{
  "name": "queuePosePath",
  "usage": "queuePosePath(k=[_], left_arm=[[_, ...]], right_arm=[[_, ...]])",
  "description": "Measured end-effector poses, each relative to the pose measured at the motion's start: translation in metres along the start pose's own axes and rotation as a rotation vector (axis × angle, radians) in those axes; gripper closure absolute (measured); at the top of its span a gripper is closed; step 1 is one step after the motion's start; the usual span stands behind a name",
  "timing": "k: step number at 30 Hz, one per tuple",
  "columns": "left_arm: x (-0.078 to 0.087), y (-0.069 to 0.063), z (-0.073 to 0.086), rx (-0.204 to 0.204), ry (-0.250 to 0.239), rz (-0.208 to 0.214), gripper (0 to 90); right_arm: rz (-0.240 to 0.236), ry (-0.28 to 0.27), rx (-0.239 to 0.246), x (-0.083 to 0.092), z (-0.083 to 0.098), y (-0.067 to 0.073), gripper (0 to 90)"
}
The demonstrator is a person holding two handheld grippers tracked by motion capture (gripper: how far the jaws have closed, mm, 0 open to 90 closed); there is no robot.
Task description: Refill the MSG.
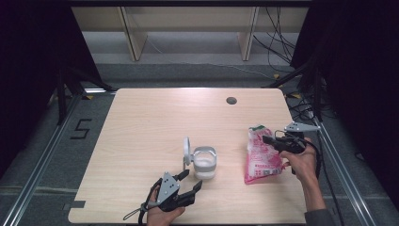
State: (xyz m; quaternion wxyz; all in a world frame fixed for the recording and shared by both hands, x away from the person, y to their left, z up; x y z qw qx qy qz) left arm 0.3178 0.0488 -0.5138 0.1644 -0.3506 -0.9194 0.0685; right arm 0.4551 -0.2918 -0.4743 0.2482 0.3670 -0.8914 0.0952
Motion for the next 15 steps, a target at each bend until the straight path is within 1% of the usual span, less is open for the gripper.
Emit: queuePosePath(k=[1,2,3,4,5,6,7,8,9,10,11,12,13,14,15], left_arm=[[0.0007,0.0006,-0.0002,-0.001,0.004,-0.005,39.1],[0.0014,0.0013,-0.0005,0.000,0.008,-0.010,38.9],[0.0018,0.0004,0.0003,0.029,0.009,-0.017,38.5],[0.0024,0.0020,-0.0003,-0.001,0.013,-0.011,38.5],[0.0026,0.0021,-0.0001,0.006,0.012,-0.011,38.3],[0.0028,0.0030,0.0000,0.009,0.014,-0.010,37.8],[0.0027,0.0035,0.0004,0.019,0.016,-0.014,37.0],[0.0028,0.0049,0.0005,0.014,0.015,-0.019,36.6],[0.0027,0.0054,0.0005,0.018,0.013,-0.019,36.2],[0.0033,0.0066,0.0007,0.020,0.019,-0.018,35.9],[0.0035,0.0066,0.0007,0.027,0.017,-0.017,35.8],[0.0037,0.0073,0.0007,0.030,0.016,-0.019,35.8],[0.0038,0.0082,0.0005,0.028,0.018,-0.022,35.4],[0.0040,0.0096,0.0006,0.032,0.023,-0.029,35.1],[0.0039,0.0102,0.0004,0.036,0.019,-0.030,34.8]], right_arm=[[-0.015,0.017,-0.010,-0.0004,0.0008,0.0008,90.0],[-0.014,0.015,-0.013,-0.0011,0.0010,0.0008,90.0],[-0.008,0.012,-0.005,-0.0021,0.0014,-0.0004,90.0],[-0.013,0.014,-0.028,-0.0028,0.0020,0.0009,90.0],[-0.003,0.022,-0.010,-0.0031,0.0032,-0.0020,90.0],[-0.008,0.021,-0.033,-0.0040,0.0039,-0.0005,90.0],[-0.012,0.031,-0.041,-0.0038,0.0047,-0.0005,90.0],[-0.004,0.037,-0.040,-0.0040,0.0057,-0.0015,90.0],[0.003,0.026,-0.018,-0.0046,0.0060,-0.0042,90.0],[0.012,0.033,-0.004,-0.0045,0.0068,-0.0063,90.0],[0.007,0.040,-0.022,-0.0043,0.0075,-0.0059,90.0],[0.003,0.046,-0.052,-0.0044,0.0081,-0.0036,90.0],[0.009,0.053,-0.047,-0.0040,0.0087,-0.0044,90.0],[0.016,0.038,-0.040,-0.0061,0.0090,-0.0052,90.0],[0.024,0.053,-0.003,-0.0058,0.0099,-0.0090,90.0]])
Point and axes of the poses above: each handheld gripper's, and its own axes: x roughly backward along the jaws, z roughly out of its underside, y roughly to its left, the point moved 5 cm from there along -x, roughly forward along the jaws, and after that the axes turned 9 degrees about x, right-handed, at the moved point
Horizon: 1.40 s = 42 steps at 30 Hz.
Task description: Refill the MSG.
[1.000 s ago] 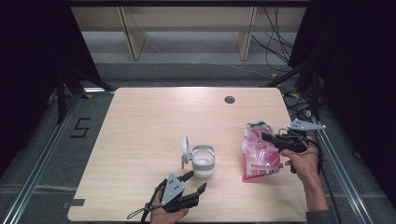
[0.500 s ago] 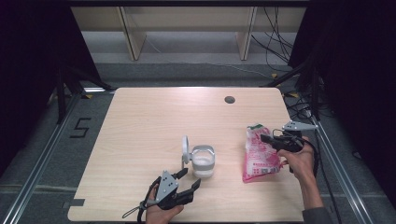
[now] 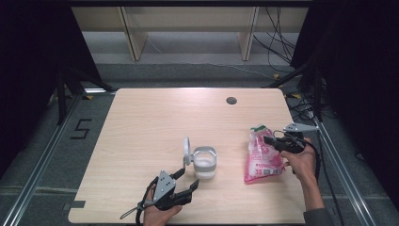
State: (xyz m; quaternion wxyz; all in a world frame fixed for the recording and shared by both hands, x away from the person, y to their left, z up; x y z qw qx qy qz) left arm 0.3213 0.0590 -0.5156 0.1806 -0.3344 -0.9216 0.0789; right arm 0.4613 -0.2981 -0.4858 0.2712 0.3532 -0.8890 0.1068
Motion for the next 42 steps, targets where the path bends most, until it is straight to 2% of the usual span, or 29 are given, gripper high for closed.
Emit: queuePosePath(k=[1,2,4,5,10,13,15,16,17,19,20,21,23,24,25,26,27,28,29,32,33,34,35,36,37,38,40,41,42], left_arm=[[0.000,0.000,0.000,0.004,0.000,-0.002,34.8],[0.000,0.001,-0.001,0.003,-0.001,0.000,34.8],[0.001,0.001,-0.001,0.003,0.000,-0.005,34.9],[0.000,0.001,-0.001,0.004,-0.002,-0.002,34.8],[0.000,0.003,-0.002,0.006,0.002,-0.008,34.8],[0.001,0.004,-0.002,0.009,-0.001,-0.016,34.9],[0.001,0.005,-0.003,0.009,-0.005,-0.012,34.9],[0.002,0.005,-0.003,0.007,-0.003,-0.014,34.9],[0.002,0.005,-0.003,0.007,0.002,-0.019,34.9],[0.002,0.006,-0.003,0.009,0.000,-0.020,34.9],[0.002,0.006,-0.004,0.012,-0.002,-0.019,34.9],[0.003,0.006,-0.004,0.014,-0.003,-0.019,34.9],[0.002,0.007,-0.005,0.018,-0.015,-0.019,34.9],[0.003,0.007,-0.005,0.018,-0.013,-0.017,34.9],[0.003,0.007,-0.005,0.020,-0.013,-0.018,35.0],[0.004,0.008,-0.005,0.020,-0.006,-0.028,34.9],[0.005,0.009,-0.006,0.023,-0.011,-0.029,34.9],[0.006,0.010,-0.006,0.021,-0.004,-0.034,34.9],[0.005,0.011,-0.007,0.027,-0.017,-0.024,34.9],[0.008,0.014,-0.009,0.032,-0.007,-0.043,34.9],[0.008,0.014,-0.010,0.041,-0.021,-0.039,34.9],[0.009,0.015,-0.010,0.039,-0.016,-0.046,35.0],[0.009,0.016,-0.011,0.043,-0.027,-0.043,34.9],[0.011,0.018,-0.012,0.038,-0.018,-0.054,34.9],[0.011,0.019,-0.013,0.045,-0.024,-0.051,34.9],[0.012,0.020,-0.013,0.049,-0.026,-0.052,34.9],[0.013,0.023,-0.015,0.056,-0.032,-0.062,34.9],[0.014,0.025,-0.016,0.055,-0.030,-0.066,34.9],[0.015,0.027,-0.017,0.057,-0.031,-0.072,34.9]], right_arm=[[0.003,0.009,-0.003,-0.001,0.001,0.000,90.0],[0.005,0.002,-0.038,-0.002,0.001,0.003,90.0],[0.013,0.027,-0.012,-0.002,0.002,0.002,90.0],[0.038,0.039,0.023,-0.002,0.002,-0.001,90.0],[0.069,0.054,0.029,-0.004,0.004,-0.004,87.7],[0.083,0.071,0.008,-0.003,0.005,-0.005,79.1],[0.103,0.073,0.007,-0.002,0.006,-0.006,79.0],[0.111,0.080,0.017,0.000,0.007,-0.007,76.6],[0.109,0.077,0.005,0.000,0.006,-0.006,74.4],[0.146,0.076,0.010,0.003,0.005,-0.008,68.7],[0.146,0.080,-0.002,0.005,0.004,-0.009,64.8],[0.163,0.071,-0.044,0.007,0.004,-0.007,63.2],[0.197,0.072,-0.034,0.011,0.002,-0.008,58.8],[0.210,0.073,-0.045,0.015,0.000,-0.006,55.7],[0.222,0.045,-0.011,0.018,-0.002,-0.009,53.1],[0.231,0.038,-0.026,0.021,-0.004,-0.007,50.3],[0.250,0.030,-0.019,0.025,-0.006,-0.007,48.0],[0.261,0.000,-0.029,0.029,-0.010,-0.004,45.9],[0.267,-0.009,-0.053,0.032,-0.011,0.001,44.9],[0.256,-0.035,-0.035,0.040,-0.017,0.013,40.5],[0.248,-0.044,-0.019,0.040,-0.018,0.015,39.4],[0.240,-0.046,-0.035,0.041,-0.019,0.020,38.4],[0.233,-0.048,-0.025,0.041,-0.020,0.024,38.0],[0.224,-0.036,-0.031,0.041,-0.020,0.029,37.6],[0.213,-0.050,0.011,0.041,-0.022,0.031,36.8],[0.200,-0.053,-0.013,0.040,-0.022,0.040,35.7],[0.180,-0.050,0.027,0.038,-0.024,0.046,35.0],[0.173,-0.045,-0.001,0.038,-0.024,0.053,34.9],[0.163,-0.064,0.038,0.037,-0.026,0.055,34.4]])
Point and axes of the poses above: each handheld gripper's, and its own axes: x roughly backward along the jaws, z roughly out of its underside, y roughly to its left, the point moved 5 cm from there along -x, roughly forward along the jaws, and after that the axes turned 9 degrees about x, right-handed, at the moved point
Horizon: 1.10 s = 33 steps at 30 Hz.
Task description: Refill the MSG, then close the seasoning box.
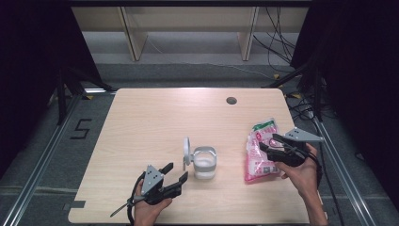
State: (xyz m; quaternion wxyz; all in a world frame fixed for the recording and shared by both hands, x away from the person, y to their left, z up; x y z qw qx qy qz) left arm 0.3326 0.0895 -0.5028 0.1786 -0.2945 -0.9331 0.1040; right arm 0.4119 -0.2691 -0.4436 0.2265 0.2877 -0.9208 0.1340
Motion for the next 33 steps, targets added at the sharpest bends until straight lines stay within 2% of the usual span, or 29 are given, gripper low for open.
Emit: queuePosePath(k=[3,5,6,7,8,9,10,11,12,13,14,16,17,19,20,23,24,25,26,27,28,30,33], left_arm=[[0.001,0.004,-0.003,0.003,-0.011,-0.008,34.9],[0.002,0.004,-0.004,0.013,-0.011,-0.021,34.9],[0.001,0.005,-0.005,0.008,-0.021,-0.016,34.9],[0.001,0.005,-0.006,0.001,-0.019,-0.022,34.9],[0.002,0.006,-0.006,-0.008,-0.013,-0.031,34.9],[0.002,0.006,-0.007,-0.010,-0.016,-0.030,34.9],[0.002,0.006,-0.008,0.002,-0.016,-0.033,34.9],[0.002,0.007,-0.009,-0.001,-0.018,-0.034,35.0],[0.002,0.007,-0.010,-0.004,-0.025,-0.028,35.0],[0.003,0.007,-0.011,-0.009,-0.019,-0.036,35.2],[0.003,0.008,-0.012,0.000,-0.025,-0.038,35.3],[0.003,0.009,-0.014,-0.002,-0.031,-0.033,35.9],[0.003,0.010,-0.015,0.002,-0.030,-0.040,36.0],[0.003,0.011,-0.018,0.003,-0.046,-0.035,37.2],[0.004,0.012,-0.019,-0.003,-0.039,-0.034,38.3],[0.005,0.015,-0.024,-0.009,-0.042,-0.040,40.9],[0.005,0.015,-0.025,-0.003,-0.053,-0.036,41.5],[0.006,0.016,-0.027,0.002,-0.052,-0.046,41.6],[0.006,0.017,-0.028,-0.005,-0.056,-0.040,43.1],[0.005,0.017,-0.029,-0.003,-0.065,-0.031,45.7],[0.005,0.017,-0.030,-0.003,-0.062,-0.036,46.3],[0.005,0.018,-0.032,-0.012,-0.064,-0.034,48.6],[0.004,0.016,-0.034,-0.022,-0.072,-0.015,54.2]], right_arm=[[-0.041,0.014,-0.009,-0.001,-0.003,0.018,31.9],[-0.049,0.002,0.037,-0.004,-0.004,0.023,31.4],[-0.055,0.013,0.009,-0.004,-0.003,0.030,30.3],[-0.075,0.028,0.038,-0.005,-0.003,0.034,28.6],[-0.076,0.036,0.035,-0.005,-0.002,0.037,28.6],[-0.082,0.029,0.061,-0.007,-0.002,0.039,28.5],[-0.090,0.032,0.062,-0.007,-0.001,0.042,27.8],[-0.094,0.039,0.045,-0.007,0.000,0.047,27.0],[-0.104,0.043,0.056,-0.008,0.001,0.049,26.9],[-0.106,0.042,0.042,-0.008,0.002,0.052,26.9],[-0.114,0.037,0.066,-0.010,0.002,0.052,26.9],[-0.128,0.037,0.049,-0.011,0.004,0.058,26.9],[-0.126,0.040,0.064,-0.011,0.005,0.058,26.9],[-0.129,0.040,0.065,-0.012,0.007,0.061,26.9],[-0.134,0.042,0.050,-0.012,0.009,0.064,26.9],[-0.139,0.048,0.065,-0.012,0.012,0.066,26.9],[-0.143,0.054,0.051,-0.012,0.014,0.069,26.9],[-0.140,0.048,0.065,-0.012,0.015,0.069,26.9],[-0.147,0.061,0.062,-0.012,0.016,0.070,26.9],[-0.142,0.046,0.067,-0.012,0.016,0.071,27.0],[-0.153,0.060,0.052,-0.011,0.017,0.073,27.1],[-0.146,0.052,0.065,-0.011,0.019,0.073,27.0],[-0.150,0.061,0.050,-0.010,0.021,0.075,27.1]])
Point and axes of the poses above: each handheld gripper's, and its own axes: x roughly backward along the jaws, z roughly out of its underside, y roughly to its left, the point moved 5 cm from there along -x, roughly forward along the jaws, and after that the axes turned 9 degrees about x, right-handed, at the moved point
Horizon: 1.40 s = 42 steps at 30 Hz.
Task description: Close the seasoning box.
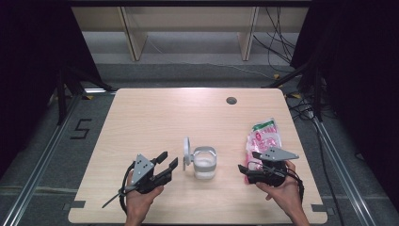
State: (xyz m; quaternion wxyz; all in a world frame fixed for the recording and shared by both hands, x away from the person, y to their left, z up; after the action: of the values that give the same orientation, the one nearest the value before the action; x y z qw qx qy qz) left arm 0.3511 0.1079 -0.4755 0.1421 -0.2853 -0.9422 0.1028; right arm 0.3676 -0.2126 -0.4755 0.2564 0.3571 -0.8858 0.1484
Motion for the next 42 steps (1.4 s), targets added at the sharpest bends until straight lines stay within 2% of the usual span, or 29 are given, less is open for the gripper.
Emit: queuePosePath(k=[1,3,4,5,6,7,8,10,11,12,13,16,17,18,21,23,24,25,26,27,30,32,33,36,38,40,41,42], left_arm=[[-0.001,-0.001,0.000,-0.005,0.004,0.007,57.8],[-0.001,-0.002,0.000,-0.018,0.013,0.010,65.5],[-0.003,-0.003,0.000,-0.024,0.004,0.023,68.4],[-0.003,-0.004,-0.001,-0.039,0.013,0.016,72.6],[-0.004,-0.004,-0.001,-0.048,0.011,0.007,77.4],[-0.005,-0.005,-0.001,-0.044,0.006,0.001,83.3],[-0.006,-0.005,-0.002,-0.064,0.006,0.015,86.0],[-0.007,-0.007,-0.004,-0.061,0.001,0.023,89.1],[-0.007,-0.008,-0.004,-0.073,0.016,0.021,89.2],[-0.009,-0.009,-0.004,-0.080,0.020,0.025,89.2],[-0.009,-0.010,-0.004,-0.076,0.019,0.026,89.3],[-0.012,-0.013,-0.005,-0.080,0.015,0.046,89.3],[-0.012,-0.014,-0.005,-0.082,0.020,0.048,89.3],[-0.012,-0.015,-0.005,-0.083,0.024,0.049,89.3],[-0.014,-0.019,-0.006,-0.091,0.031,0.059,89.3],[-0.016,-0.022,-0.006,-0.092,0.021,0.073,89.3],[-0.017,-0.025,-0.006,-0.083,0.025,0.071,89.3],[-0.017,-0.025,-0.006,-0.099,0.026,0.074,89.3],[-0.018,-0.028,-0.006,-0.085,0.026,0.080,89.3],[-0.019,-0.029,-0.007,-0.105,0.027,0.082,89.3],[-0.021,-0.033,-0.008,-0.108,0.020,0.093,89.3],[-0.022,-0.035,-0.008,-0.118,0.029,0.090,89.3],[-0.022,-0.035,-0.008,-0.119,0.029,0.090,89.3],[-0.023,-0.037,-0.008,-0.121,0.029,0.095,89.3],[-0.024,-0.039,-0.008,-0.107,0.028,0.097,89.3],[-0.024,-0.040,-0.009,-0.122,0.026,0.101,89.3],[-0.025,-0.041,-0.009,-0.113,0.024,0.101,89.3],[-0.025,-0.041,-0.010,-0.127,0.025,0.106,89.3]], right_arm=[[-0.006,-0.004,0.019,0.000,0.000,-0.001,27.1],[-0.014,-0.008,0.014,0.001,0.001,-0.001,27.3],[-0.004,-0.014,0.032,0.001,0.001,-0.002,27.5],[-0.003,-0.008,0.002,0.002,0.001,0.001,27.8],[-0.009,-0.006,0.024,0.003,0.001,0.001,27.8],[-0.001,-0.005,0.008,0.004,0.001,0.003,27.9],[-0.010,-0.010,0.030,0.004,0.001,0.003,27.9],[-0.008,-0.008,0.025,0.004,0.001,0.004,27.9],[-0.019,-0.006,0.024,0.005,0.001,0.005,27.9],[-0.005,-0.021,0.032,0.004,0.000,0.005,27.9],[-0.008,-0.019,0.054,0.004,0.001,0.003,27.9],[-0.010,-0.023,0.044,0.005,0.001,0.004,27.9],[-0.024,-0.018,0.039,0.005,0.001,0.005,28.0],[-0.010,-0.023,0.054,0.005,0.001,0.003,28.2],[-0.009,-0.008,0.013,0.006,0.003,0.006,28.2],[-0.013,-0.008,0.009,0.007,0.003,0.006,28.2],[-0.013,-0.009,0.010,0.007,0.003,0.006,28.2],[-0.007,-0.023,0.029,0.007,0.002,0.005,28.2],[-0.009,-0.023,0.039,0.007,0.002,0.003,28.1],[-0.002,-0.027,0.045,0.007,0.002,0.003,28.2],[-0.023,-0.017,0.038,0.007,0.003,0.004,28.2],[-0.005,-0.025,0.045,0.007,0.003,0.003,28.2],[-0.024,-0.018,0.029,0.007,0.004,0.004,28.2],[-0.011,-0.022,0.038,0.008,0.004,0.002,28.2],[-0.004,-0.021,0.041,0.009,0.004,0.001,28.2],[-0.006,-0.016,0.019,0.009,0.004,0.003,28.2],[0.000,-0.026,0.031,0.009,0.004,0.002,28.2],[-0.001,-0.026,0.040,0.009,0.004,0.001,28.2]])
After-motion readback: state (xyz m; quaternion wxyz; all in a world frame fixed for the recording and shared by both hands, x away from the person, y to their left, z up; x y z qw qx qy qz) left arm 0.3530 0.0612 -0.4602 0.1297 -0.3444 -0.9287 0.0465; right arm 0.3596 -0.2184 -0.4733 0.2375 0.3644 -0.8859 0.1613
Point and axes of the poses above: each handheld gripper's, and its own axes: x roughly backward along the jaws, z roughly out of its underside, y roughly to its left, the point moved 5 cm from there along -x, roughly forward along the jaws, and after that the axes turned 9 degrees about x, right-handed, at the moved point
